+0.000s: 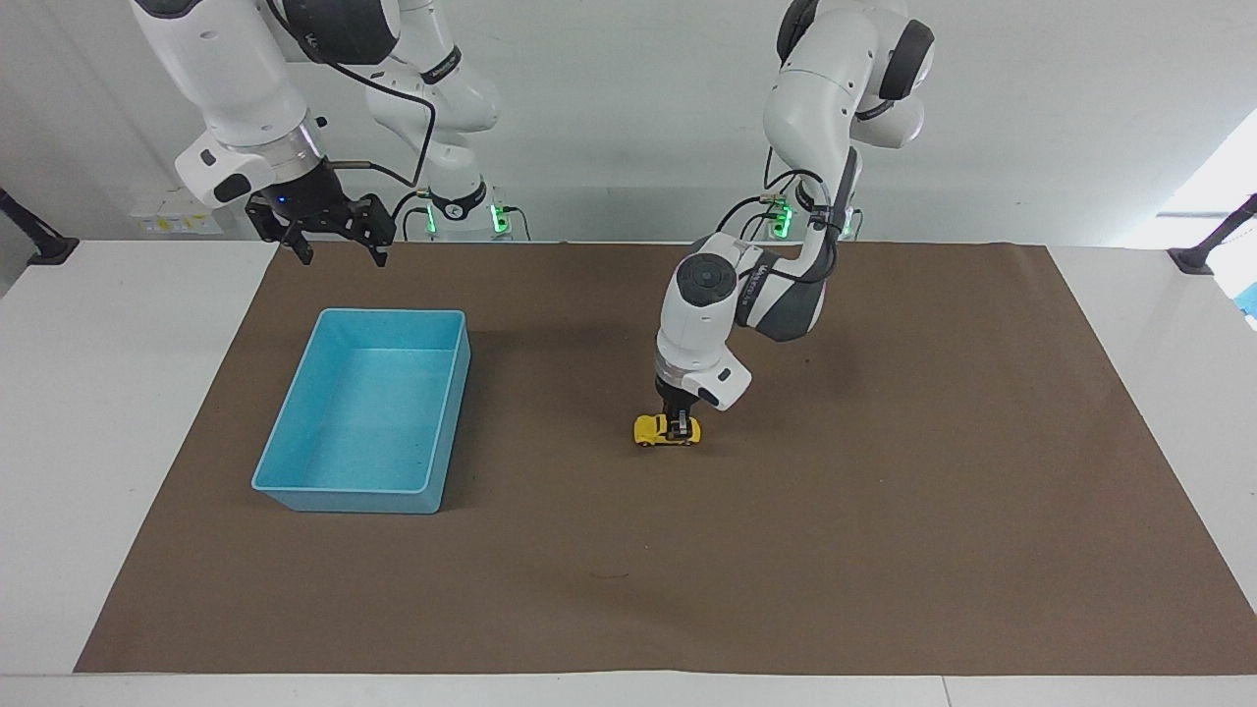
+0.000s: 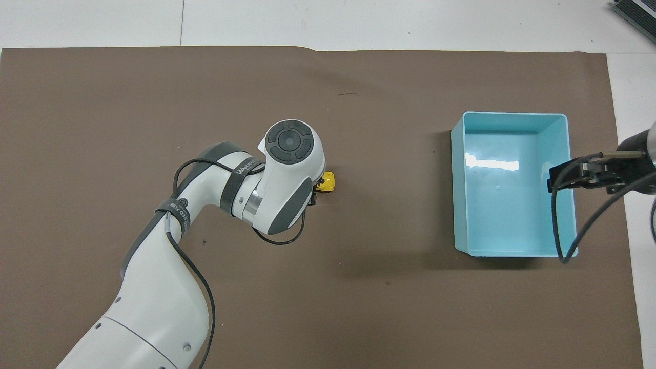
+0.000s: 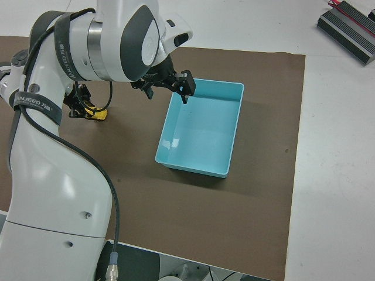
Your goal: Wind up and store yellow beetle car
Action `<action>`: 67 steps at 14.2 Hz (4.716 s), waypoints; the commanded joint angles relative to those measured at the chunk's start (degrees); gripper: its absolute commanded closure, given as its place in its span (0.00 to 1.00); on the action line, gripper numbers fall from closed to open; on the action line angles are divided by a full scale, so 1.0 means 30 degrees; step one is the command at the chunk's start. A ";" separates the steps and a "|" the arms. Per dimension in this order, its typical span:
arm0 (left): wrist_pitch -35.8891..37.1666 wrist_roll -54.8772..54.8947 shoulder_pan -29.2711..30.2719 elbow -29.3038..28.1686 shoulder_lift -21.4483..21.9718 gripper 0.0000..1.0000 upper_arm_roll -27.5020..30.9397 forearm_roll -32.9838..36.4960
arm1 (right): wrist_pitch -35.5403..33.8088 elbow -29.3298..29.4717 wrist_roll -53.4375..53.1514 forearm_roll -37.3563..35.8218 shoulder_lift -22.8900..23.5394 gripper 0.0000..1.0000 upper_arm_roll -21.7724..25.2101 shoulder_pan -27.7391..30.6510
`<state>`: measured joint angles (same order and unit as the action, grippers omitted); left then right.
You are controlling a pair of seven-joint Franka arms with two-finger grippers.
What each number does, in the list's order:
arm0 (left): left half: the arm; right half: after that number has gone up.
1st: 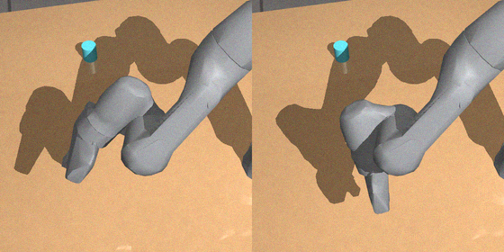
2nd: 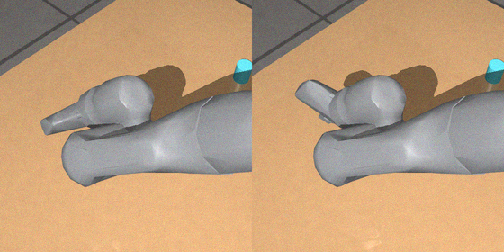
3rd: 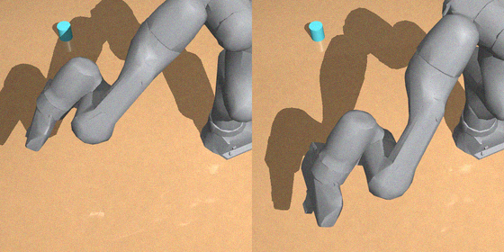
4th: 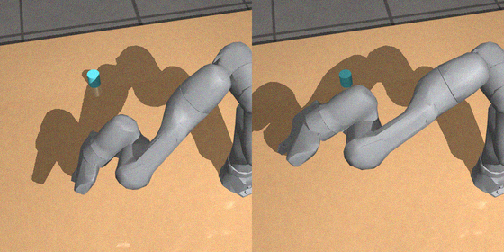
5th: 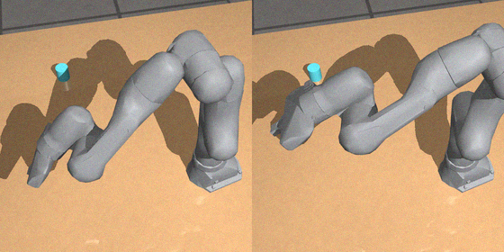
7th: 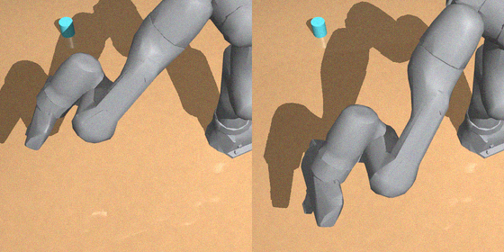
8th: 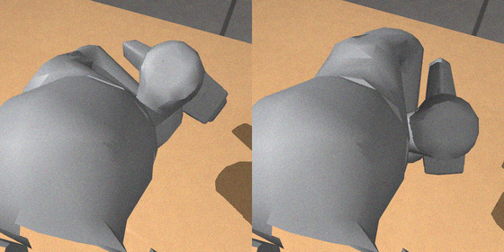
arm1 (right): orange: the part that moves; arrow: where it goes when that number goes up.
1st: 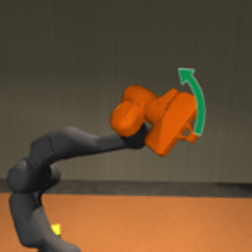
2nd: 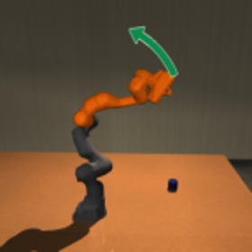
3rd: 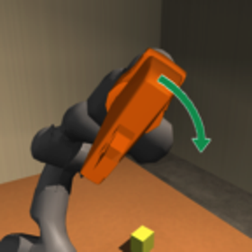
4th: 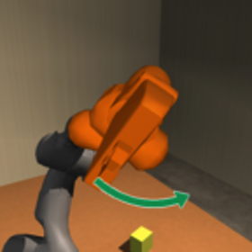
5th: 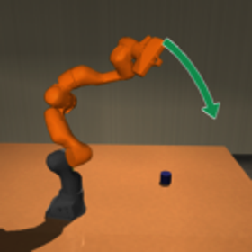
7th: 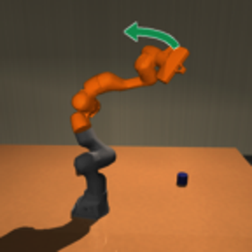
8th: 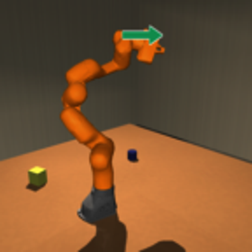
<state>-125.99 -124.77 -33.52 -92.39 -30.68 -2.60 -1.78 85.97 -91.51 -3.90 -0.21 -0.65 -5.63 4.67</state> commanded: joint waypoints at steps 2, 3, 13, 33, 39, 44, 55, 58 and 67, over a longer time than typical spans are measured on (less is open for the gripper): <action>-0.0892 0.0631 -0.0049 -0.1372 0.0177 1.00 0.0367 0.0182 | 0.0319 -0.0200 0.0569 0.0452 -0.0133 0.00 -0.0085 0.0259; -0.0950 0.0690 0.0097 -0.1547 0.0206 1.00 0.0454 0.0182 | 0.0319 -0.0200 0.0569 0.0452 -0.0133 0.00 -0.0085 0.0259; -0.2064 0.2797 0.2995 -0.3802 0.0763 0.99 0.0484 0.1673 | 0.0319 -0.0200 0.0569 0.0452 -0.0133 0.00 -0.0085 0.0259; 0.0954 0.4059 0.4317 -0.3220 0.3723 0.00 0.0455 0.1793 | 0.0319 -0.0200 0.0569 0.0452 -0.0133 0.00 -0.0085 0.0259; 0.0778 0.4440 0.4434 -0.2078 0.3694 0.00 0.0484 0.1793 | 0.0319 -0.0200 0.0569 0.0452 -0.0133 0.00 -0.0085 0.0259; 0.0777 0.6021 0.4550 -0.1405 0.3955 0.00 0.0514 0.1793 | 0.0319 -0.0200 0.0569 0.0452 -0.0133 0.00 -0.0085 0.0259; 0.2386 1.3600 0.5928 -0.0786 0.6591 0.00 0.0484 0.1500 | 0.0000 -0.0200 0.0598 0.0452 -0.0162 0.00 -0.0114 0.0259; 0.2535 1.7083 0.6453 -0.1079 0.7383 0.00 0.0514 0.1471 | -0.0150 -0.0200 0.0598 0.0306 -0.0192 0.00 -0.0085 0.0259; 0.3092 2.6840 0.8387 -0.1022 0.8467 0.00 0.0543 0.1442 | 0.2105 -0.2425 -0.1187 0.0422 -0.1217 0.00 -0.0173 -0.0034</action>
<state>-117.45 -50.67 -10.59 -94.28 -7.58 -0.39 2.67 89.69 -94.49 -5.69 -0.21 -1.67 -5.72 4.30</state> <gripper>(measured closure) 0.000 0.000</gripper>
